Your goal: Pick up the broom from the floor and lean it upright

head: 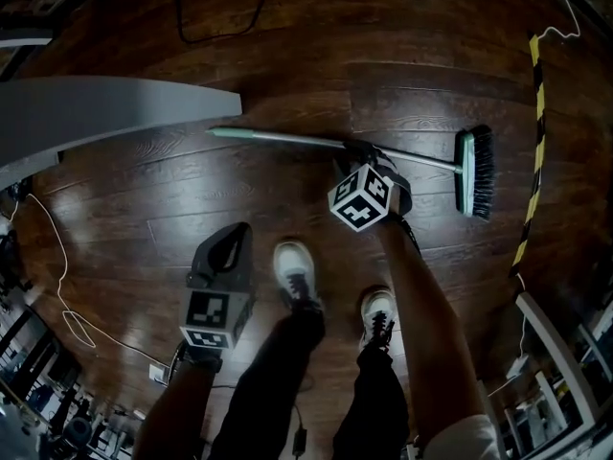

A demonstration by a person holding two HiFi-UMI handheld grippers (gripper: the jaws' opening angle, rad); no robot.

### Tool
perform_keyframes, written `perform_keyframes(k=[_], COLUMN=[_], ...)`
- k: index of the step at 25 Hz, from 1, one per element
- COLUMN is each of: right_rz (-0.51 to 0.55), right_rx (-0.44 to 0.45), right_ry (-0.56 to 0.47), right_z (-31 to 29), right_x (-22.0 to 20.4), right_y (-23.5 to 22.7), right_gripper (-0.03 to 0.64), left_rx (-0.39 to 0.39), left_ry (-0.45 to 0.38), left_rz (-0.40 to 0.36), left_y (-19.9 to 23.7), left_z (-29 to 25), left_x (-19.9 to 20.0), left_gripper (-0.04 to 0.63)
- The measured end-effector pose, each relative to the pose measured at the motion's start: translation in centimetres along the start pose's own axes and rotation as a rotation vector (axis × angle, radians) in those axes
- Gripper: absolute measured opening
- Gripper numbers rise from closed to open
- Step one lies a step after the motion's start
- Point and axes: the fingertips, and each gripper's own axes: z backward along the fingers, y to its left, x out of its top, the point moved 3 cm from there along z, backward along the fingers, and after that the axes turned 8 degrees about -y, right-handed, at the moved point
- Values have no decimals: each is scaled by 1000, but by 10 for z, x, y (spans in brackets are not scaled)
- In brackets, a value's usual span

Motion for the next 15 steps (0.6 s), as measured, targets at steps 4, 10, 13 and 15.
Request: perform_keyframes(k=[4, 10, 13, 15], right_rz=[16, 96, 214, 247], right_rx=[14, 49, 91, 116], right_ry=[6, 88, 149, 174], right_z=[-13, -29, -38, -42], right_x=[-4, -7, -11, -12], right_y=[2, -2, 1, 3], right_gripper=[134, 133, 144, 144], left_rx=[8, 7, 5, 3], left_ry=[-9, -6, 1, 6], left_rz=[10, -15, -17, -15], left_y=[2, -2, -3, -2], left_z=[-19, -28, -28, -27], left_x=[-2, 0, -2, -2], left_gripper=[2, 2, 2, 2])
